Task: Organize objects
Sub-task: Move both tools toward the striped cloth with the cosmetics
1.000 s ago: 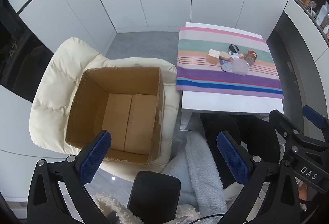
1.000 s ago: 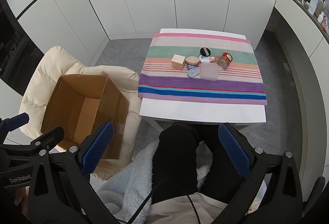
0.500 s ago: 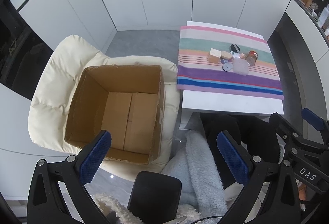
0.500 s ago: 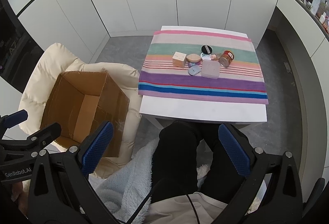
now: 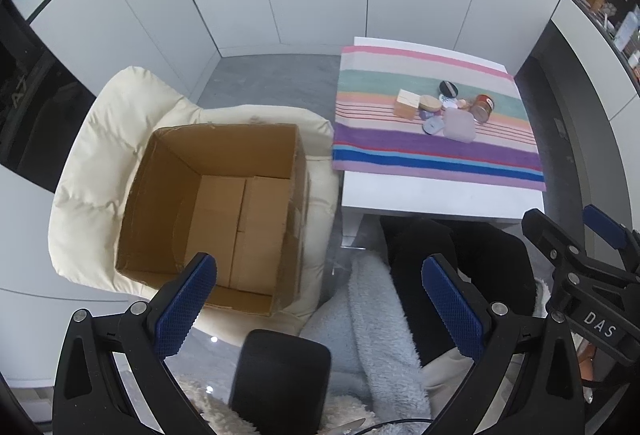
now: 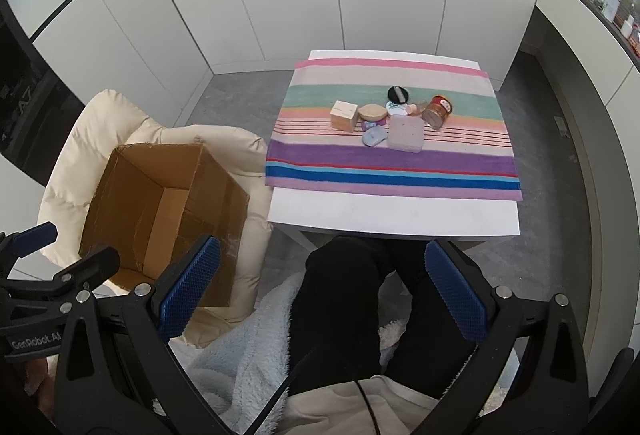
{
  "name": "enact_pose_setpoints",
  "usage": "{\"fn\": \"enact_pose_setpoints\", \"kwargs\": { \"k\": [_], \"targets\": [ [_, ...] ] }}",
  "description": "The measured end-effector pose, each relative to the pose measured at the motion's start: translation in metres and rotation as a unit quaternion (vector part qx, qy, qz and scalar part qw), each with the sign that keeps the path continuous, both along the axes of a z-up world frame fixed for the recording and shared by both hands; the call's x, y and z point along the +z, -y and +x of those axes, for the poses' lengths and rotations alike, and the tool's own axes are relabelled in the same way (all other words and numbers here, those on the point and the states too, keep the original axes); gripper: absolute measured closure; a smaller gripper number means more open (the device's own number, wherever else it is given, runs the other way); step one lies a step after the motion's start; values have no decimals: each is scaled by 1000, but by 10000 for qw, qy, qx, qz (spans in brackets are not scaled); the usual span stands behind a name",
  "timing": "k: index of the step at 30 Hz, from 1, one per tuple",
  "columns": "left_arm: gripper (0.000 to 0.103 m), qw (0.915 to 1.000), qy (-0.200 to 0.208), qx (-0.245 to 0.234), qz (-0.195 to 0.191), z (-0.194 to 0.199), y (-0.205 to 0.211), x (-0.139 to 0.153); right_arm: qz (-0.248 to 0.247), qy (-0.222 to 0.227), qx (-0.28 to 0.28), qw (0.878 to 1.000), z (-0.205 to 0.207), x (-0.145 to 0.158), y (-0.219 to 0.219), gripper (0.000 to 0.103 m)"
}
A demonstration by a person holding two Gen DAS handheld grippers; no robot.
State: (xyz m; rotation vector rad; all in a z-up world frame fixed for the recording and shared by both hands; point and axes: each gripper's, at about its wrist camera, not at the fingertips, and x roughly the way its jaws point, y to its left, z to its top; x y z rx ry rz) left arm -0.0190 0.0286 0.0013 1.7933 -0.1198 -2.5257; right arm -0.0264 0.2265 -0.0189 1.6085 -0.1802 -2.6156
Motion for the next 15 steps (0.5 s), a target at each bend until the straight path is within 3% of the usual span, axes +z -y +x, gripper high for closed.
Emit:
{"fn": "enact_pose_setpoints", "kwargs": {
  "k": [7,15],
  "targets": [
    [0,9997,61,-177,-144,-2,-39,-7,-101,46,-95,9999,0,-8,-29,0],
    [0,9982,339,-394,-299,-8,-100,-37,-126,-87,-309,9994,2,-19,-88,0]
  ]
}}
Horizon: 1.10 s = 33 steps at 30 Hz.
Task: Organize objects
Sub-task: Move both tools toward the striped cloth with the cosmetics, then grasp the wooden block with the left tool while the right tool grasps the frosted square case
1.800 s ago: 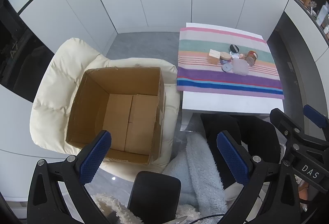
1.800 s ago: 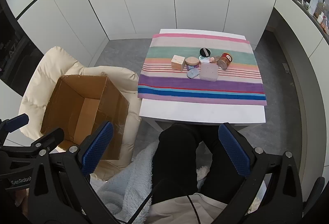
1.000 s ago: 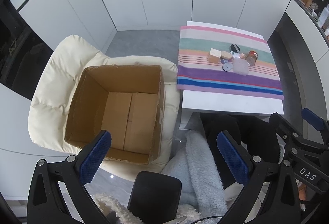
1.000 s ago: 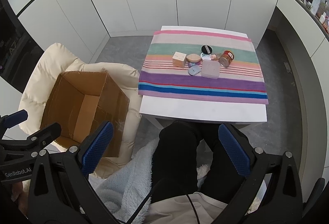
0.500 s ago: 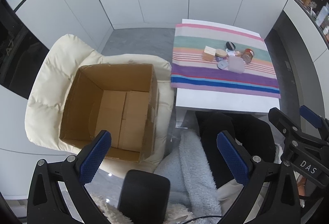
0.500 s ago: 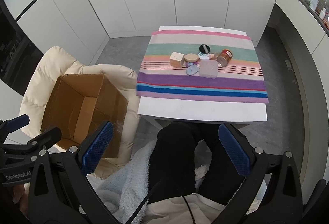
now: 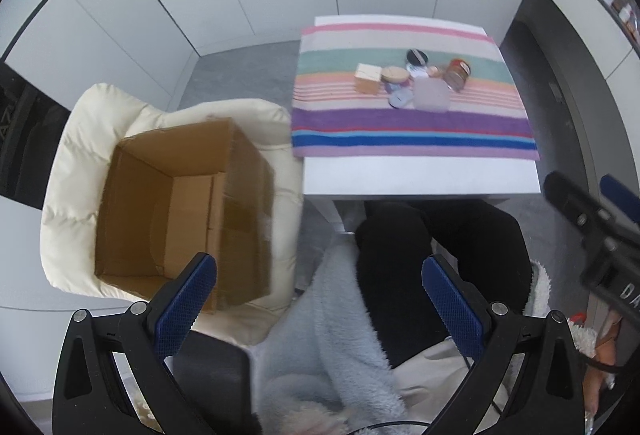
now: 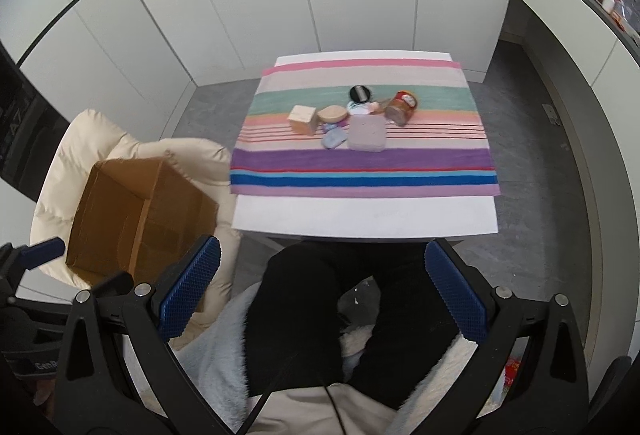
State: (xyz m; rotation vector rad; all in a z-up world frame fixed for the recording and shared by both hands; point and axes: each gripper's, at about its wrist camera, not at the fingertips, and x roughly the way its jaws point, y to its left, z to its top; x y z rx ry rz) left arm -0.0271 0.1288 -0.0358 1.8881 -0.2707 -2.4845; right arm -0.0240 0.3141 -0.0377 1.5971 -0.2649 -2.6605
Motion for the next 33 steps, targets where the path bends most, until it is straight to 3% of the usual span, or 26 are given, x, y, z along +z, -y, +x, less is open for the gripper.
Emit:
{"fn": "enact_pose_setpoints", "kwargs": {
  "k": [4,7,9,12,17,20,23,27,31,33],
  "targets": [
    [1,9997,-231,-39,-59,-4,-33,-9,278,-52,-160,9995,0,-9,-32,0],
    [1,9992,-327,-84,199,-14,-57,-14,512,-6,-205,9985,-5,-16,-51,0],
    [7,9988,-317,-273,248,-20,-73,-18,637,-1,-145,9979,-8,-18,-60,0],
    [9,9983,-440,-383,8,-28,-84,-21,860,-69,-128,9962,-12,-20,-71,0],
    [9,9978,-594,-119,-281,-54,-77,-30,781,15,-64,9969,-26,-34,-86,0],
    [9,9986,-515,-12,-73,-71,-71,-42,797,90,-121,9967,-35,-44,-90,0],
    [9,9986,-183,98,478,-95,-64,-66,952,75,-156,9953,-44,-55,-91,0],
    [12,9941,139,500,951,-128,-49,-102,789,-315,-88,9963,-59,-73,-96,0],
    [15,9923,-75,746,986,-162,-36,-135,895,-529,-91,9945,-83,-98,-96,0],
    [14,9869,-174,821,1377,-179,-27,-152,917,-509,-145,9944,-103,-117,-96,0]
  ]
}}
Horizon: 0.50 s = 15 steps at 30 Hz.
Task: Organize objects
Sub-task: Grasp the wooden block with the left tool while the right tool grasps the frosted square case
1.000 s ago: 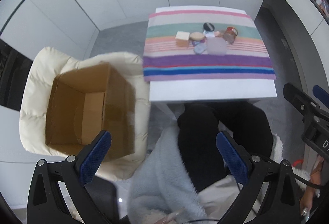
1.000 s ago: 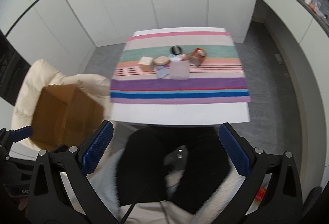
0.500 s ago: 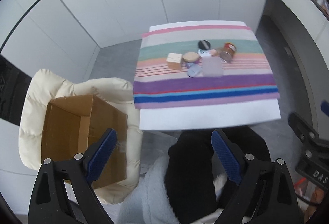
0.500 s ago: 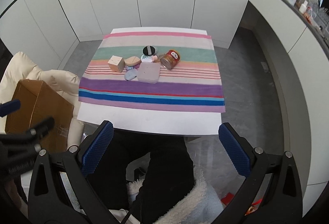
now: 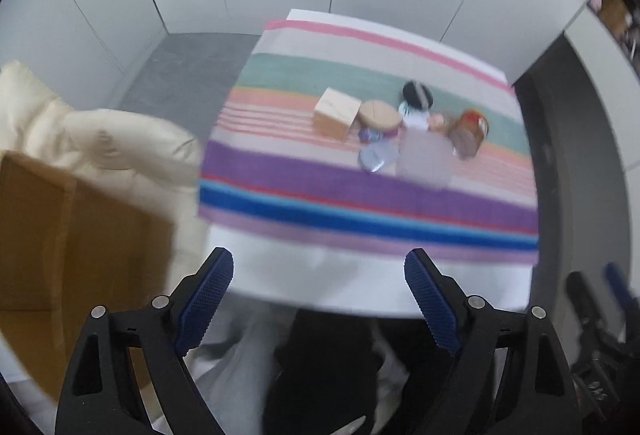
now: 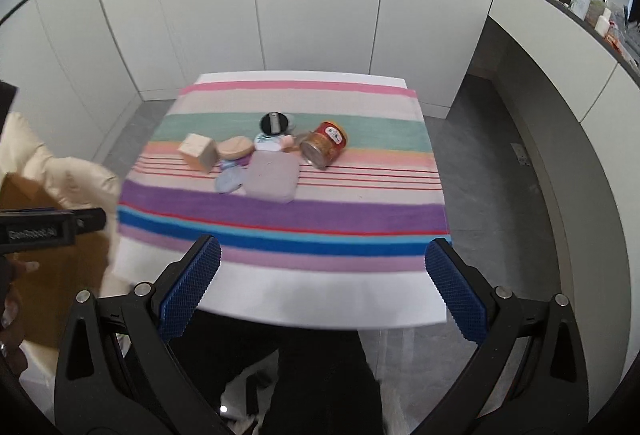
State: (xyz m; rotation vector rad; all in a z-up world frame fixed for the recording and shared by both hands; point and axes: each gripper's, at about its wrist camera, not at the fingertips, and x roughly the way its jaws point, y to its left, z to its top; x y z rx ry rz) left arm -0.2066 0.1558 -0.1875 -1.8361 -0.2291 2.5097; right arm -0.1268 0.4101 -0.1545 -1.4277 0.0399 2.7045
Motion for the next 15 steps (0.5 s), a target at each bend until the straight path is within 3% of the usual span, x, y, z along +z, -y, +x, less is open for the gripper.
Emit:
{"fn": "enact_pose_setpoints", "kwargs": {
  "k": [4,10,15],
  "targets": [
    [14,9979,-42,-56,647,-43,8,-35,-557,222,-13,9982,-39,-40,-2,0],
    [14,9983,157,-538,179,-103,-8,-88,-1222,553,-223,9907,-97,-113,5,0],
    [14,9968,226,-754,162,-143,-16,-124,-1404,770,-474,9860,-140,-165,20,0]
  ]
}}
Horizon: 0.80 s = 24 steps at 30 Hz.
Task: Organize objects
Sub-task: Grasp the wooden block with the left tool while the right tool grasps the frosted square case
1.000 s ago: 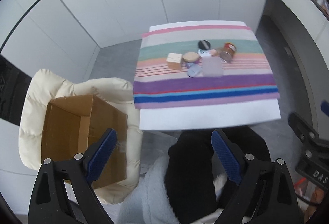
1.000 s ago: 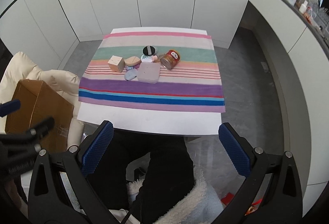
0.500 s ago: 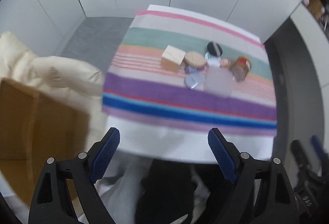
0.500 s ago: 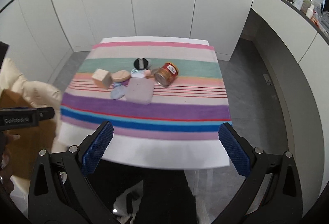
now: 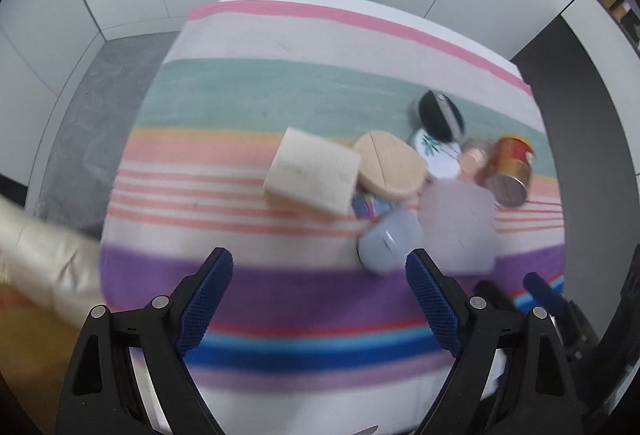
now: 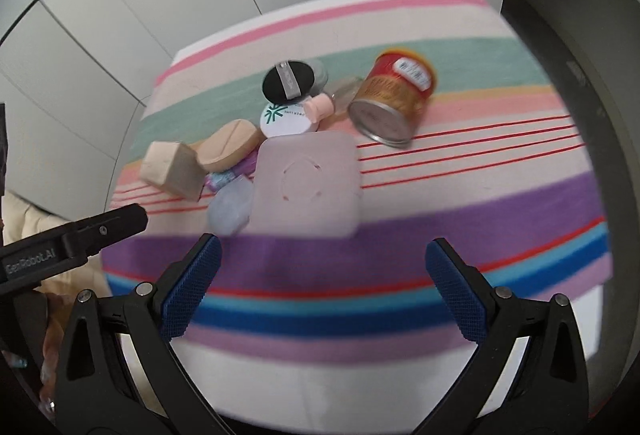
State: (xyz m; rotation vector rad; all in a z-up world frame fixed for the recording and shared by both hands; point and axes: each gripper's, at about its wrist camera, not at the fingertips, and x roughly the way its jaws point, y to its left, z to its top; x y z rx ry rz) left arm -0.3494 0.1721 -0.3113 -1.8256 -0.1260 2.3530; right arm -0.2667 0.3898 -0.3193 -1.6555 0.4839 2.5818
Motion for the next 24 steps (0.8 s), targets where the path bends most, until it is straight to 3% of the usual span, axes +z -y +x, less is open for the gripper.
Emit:
{"fn": "enact_pose_setpoints", "kwargs": {
  "k": [5,9,10,11,14,20,24],
  "targets": [
    [14,9997,59,122,-209,-36,-2,-31,270,125,-6,9996,-33,-35,19,0],
    [18,9995,220,206,60,-51,2,-54,705,152,-121,9973,-51,-51,25,6],
    [30,9998,47,200,46,-50,1,-52,699,113,-110,9974,-52,-52,26,9],
    [45,9999,-26,159,32,-49,0,-52,752,91,-105,9971,-53,-52,27,18],
    [46,9998,-64,98,-161,-46,-4,-58,846,107,-80,9963,-50,-54,28,18],
    [47,9996,-40,276,-103,-42,2,-63,947,104,-47,9954,-43,-50,27,18],
    [47,9991,-182,246,-287,-36,1,-56,1042,85,-18,9945,-39,-41,29,18]
  ]
}}
